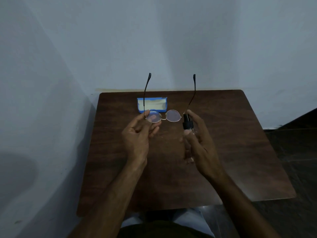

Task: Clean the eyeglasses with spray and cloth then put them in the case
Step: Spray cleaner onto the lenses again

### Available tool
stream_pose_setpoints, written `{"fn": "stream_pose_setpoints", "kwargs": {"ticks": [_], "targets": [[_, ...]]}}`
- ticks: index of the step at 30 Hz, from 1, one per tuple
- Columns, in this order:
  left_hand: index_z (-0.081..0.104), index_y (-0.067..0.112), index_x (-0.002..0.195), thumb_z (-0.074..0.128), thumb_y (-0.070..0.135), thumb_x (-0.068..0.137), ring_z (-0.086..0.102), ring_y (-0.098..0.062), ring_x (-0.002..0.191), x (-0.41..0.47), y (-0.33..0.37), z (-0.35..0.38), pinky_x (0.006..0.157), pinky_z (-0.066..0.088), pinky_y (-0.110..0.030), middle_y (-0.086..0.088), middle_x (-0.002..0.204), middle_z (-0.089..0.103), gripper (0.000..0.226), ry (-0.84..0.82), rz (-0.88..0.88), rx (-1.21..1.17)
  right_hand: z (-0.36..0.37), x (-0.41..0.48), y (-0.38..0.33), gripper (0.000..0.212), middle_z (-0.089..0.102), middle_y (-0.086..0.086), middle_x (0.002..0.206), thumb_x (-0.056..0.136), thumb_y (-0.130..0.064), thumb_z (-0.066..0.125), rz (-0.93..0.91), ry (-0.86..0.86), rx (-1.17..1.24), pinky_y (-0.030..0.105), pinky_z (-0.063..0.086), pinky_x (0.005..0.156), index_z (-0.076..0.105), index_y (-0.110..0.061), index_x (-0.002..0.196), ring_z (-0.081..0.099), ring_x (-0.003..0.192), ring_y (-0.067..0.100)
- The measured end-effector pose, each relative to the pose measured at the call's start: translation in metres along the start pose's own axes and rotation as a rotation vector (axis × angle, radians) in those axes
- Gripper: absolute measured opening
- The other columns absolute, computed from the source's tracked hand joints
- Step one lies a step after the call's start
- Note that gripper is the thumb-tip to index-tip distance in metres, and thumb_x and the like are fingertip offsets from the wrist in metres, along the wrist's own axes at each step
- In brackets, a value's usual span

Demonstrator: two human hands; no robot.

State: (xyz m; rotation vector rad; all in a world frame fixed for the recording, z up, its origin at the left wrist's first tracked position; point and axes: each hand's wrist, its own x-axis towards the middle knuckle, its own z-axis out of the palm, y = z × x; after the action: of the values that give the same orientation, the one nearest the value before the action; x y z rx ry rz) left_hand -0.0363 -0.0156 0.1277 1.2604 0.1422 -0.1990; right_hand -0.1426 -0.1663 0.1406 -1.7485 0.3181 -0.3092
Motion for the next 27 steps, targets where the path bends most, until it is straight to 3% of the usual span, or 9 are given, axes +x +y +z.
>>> {"fn": "stream_pose_setpoints", "kwargs": {"ticks": [3,5,9,14,21,27], "targets": [[0.074,0.012,0.127,0.078,0.009,0.094,0.080,-0.020,0.101,-0.001,0.000,0.002,0.082,0.067,-0.035,0.008,0.108,0.082,0.034,-0.008,0.020,0.028,0.000,0.007,0.000,0.058,0.061,-0.007,0.140,0.107,-0.030,0.053,-0.202,0.021,-0.414,0.034,0.060,0.085,0.031,-0.038,0.160,0.063,0.106,0.000],[0.073,0.010,0.128,0.078,0.009,0.094,0.079,-0.018,0.103,-0.001,-0.002,0.003,0.082,0.067,-0.035,0.009,0.107,0.082,0.034,-0.013,0.035,0.042,0.000,0.013,-0.003,0.065,0.051,-0.011,0.152,0.104,-0.028,0.058,-0.241,0.060,-0.605,0.025,0.055,0.081,0.028,-0.036,0.162,0.056,0.113,-0.004],[0.074,0.009,0.128,0.078,0.011,0.094,0.078,-0.022,0.108,-0.001,-0.005,0.004,0.084,0.066,-0.038,-0.003,0.116,0.081,0.034,-0.005,0.051,0.051,0.003,0.023,-0.004,0.067,0.057,-0.006,0.133,0.100,-0.032,0.058,-0.207,0.032,-0.791,0.036,0.057,0.063,0.028,-0.040,0.160,0.061,0.084,0.008],[0.074,0.011,0.127,0.077,0.009,0.094,0.079,-0.018,0.104,0.000,-0.005,0.006,0.081,0.067,-0.035,0.002,0.114,0.081,0.034,0.005,0.044,0.061,0.004,0.025,0.000,0.059,0.059,-0.006,0.123,0.095,-0.026,0.061,-0.170,0.101,-0.878,0.031,0.045,0.062,0.039,-0.039,0.148,0.064,0.082,0.020],[0.074,0.009,0.127,0.077,0.009,0.094,0.079,-0.021,0.105,0.003,-0.007,0.008,0.082,0.067,-0.035,-0.002,0.116,0.080,0.033,0.016,0.054,0.056,0.004,0.022,0.005,0.063,0.060,-0.002,0.127,0.096,-0.025,0.065,-0.173,0.101,-0.905,0.036,0.052,0.058,0.032,-0.041,0.147,0.066,0.077,0.024],[0.074,0.011,0.127,0.076,0.009,0.094,0.079,-0.024,0.105,0.002,-0.007,0.008,0.082,0.067,-0.035,-0.002,0.115,0.081,0.033,0.017,0.049,0.035,0.006,0.016,0.010,0.060,0.063,-0.004,0.129,0.092,-0.027,0.062,-0.171,0.087,-0.753,0.032,0.053,0.065,0.042,-0.034,0.148,0.064,0.087,0.013]]}}
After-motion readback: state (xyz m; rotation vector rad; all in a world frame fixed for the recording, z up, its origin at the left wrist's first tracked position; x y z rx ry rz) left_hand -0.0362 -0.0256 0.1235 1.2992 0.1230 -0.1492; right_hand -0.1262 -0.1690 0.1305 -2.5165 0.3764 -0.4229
